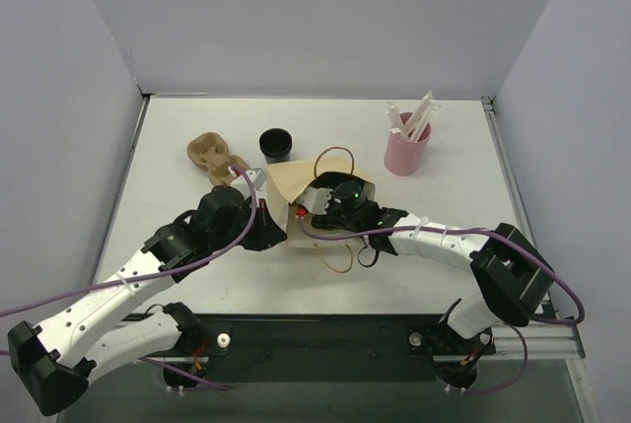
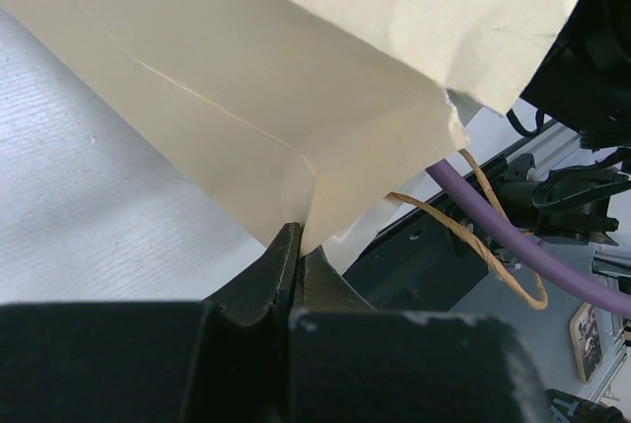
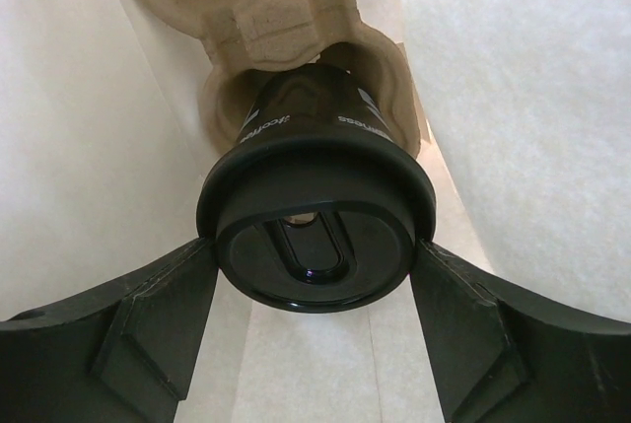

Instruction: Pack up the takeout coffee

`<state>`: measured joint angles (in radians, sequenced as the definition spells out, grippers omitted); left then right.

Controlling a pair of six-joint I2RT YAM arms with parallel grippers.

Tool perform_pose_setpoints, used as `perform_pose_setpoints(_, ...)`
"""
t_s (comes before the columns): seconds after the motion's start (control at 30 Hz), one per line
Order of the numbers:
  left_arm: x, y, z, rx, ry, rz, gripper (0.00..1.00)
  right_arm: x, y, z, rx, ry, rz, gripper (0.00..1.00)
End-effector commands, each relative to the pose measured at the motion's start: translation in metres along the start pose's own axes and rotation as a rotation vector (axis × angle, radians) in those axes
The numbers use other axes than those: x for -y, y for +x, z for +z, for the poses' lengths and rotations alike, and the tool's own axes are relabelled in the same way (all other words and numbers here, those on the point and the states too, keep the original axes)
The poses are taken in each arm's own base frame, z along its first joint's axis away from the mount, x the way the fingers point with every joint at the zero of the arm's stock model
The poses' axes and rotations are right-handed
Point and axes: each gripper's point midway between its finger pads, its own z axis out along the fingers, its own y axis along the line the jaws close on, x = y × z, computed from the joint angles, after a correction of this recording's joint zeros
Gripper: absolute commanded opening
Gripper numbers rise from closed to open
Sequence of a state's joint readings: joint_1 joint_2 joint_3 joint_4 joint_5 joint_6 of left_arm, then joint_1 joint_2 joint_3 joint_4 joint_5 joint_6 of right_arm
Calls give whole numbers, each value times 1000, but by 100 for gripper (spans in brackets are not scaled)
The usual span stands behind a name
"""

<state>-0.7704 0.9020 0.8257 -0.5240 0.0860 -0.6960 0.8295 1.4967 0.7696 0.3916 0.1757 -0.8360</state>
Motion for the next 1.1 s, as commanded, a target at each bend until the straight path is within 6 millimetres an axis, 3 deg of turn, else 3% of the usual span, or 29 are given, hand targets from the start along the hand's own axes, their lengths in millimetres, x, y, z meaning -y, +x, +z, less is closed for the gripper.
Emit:
perform_pose_setpoints(0.0, 17, -13, -10, 14, 49, 14, 0, 15, 6, -10, -38, 16, 63, 82)
perform_pose_setpoints(0.4, 24, -21, -13, 9, 48, 12, 0, 25, 7, -35, -44, 6, 101, 83)
perform_pose_setpoints(0.67, 32, -30, -20, 7, 49, 30, 0, 15, 23, -55, -137, -85, 134, 83)
perform_pose_setpoints(1.07, 46, -44, -28, -10, 49, 39, 0, 10, 27, -92, -209, -170, 249, 81)
